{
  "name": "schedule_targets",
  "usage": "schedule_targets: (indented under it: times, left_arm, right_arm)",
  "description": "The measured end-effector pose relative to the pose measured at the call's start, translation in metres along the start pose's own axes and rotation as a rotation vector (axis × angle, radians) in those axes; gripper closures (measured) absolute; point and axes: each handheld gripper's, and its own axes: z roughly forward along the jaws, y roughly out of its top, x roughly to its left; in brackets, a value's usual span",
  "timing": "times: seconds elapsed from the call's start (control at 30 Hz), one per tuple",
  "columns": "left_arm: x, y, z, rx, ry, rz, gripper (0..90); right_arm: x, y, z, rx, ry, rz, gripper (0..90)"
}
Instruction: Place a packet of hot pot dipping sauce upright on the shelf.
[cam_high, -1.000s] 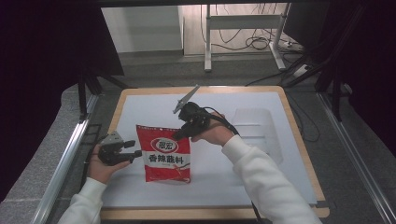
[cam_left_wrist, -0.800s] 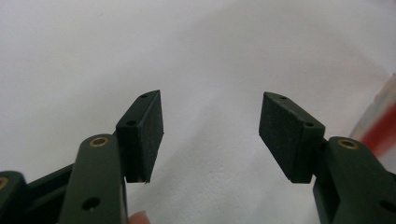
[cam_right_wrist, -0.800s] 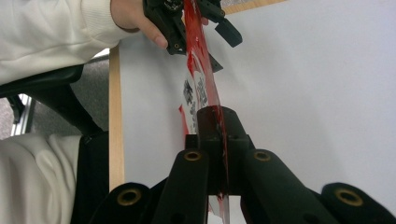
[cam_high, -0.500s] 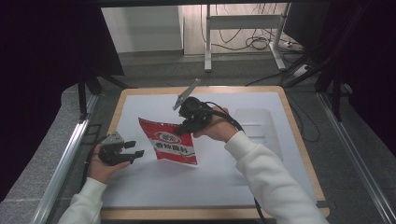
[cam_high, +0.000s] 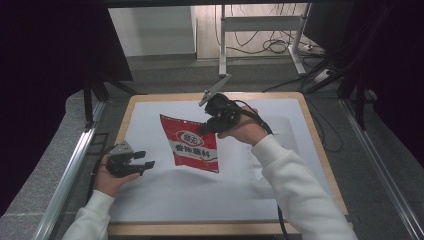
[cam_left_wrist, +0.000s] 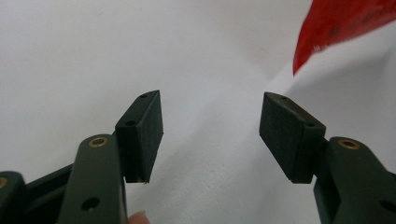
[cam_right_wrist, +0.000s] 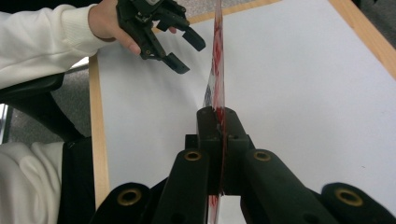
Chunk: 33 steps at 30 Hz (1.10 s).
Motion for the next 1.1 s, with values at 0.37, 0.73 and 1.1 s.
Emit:
schedule_targets:
  times: [0.37,0.73,1.1]
  left_arm:
    - [0.000,0.000,0.001,0.002,0.002,0.002,39.3]
    - [-0.002,0.001,0.003,0.009,0.000,0.003,39.2]
    - [-0.002,0.001,0.005,0.015,0.000,0.007,39.2]
  right_arm:
    - [-0.009,-0.007,-0.025,-0.016,-0.043,0.026,89.0]
    - [-0.022,-0.020,-0.050,-0.036,-0.073,0.063,89.1]
    - [-0.034,-0.034,-0.078,-0.056,-0.117,0.089,89.3]
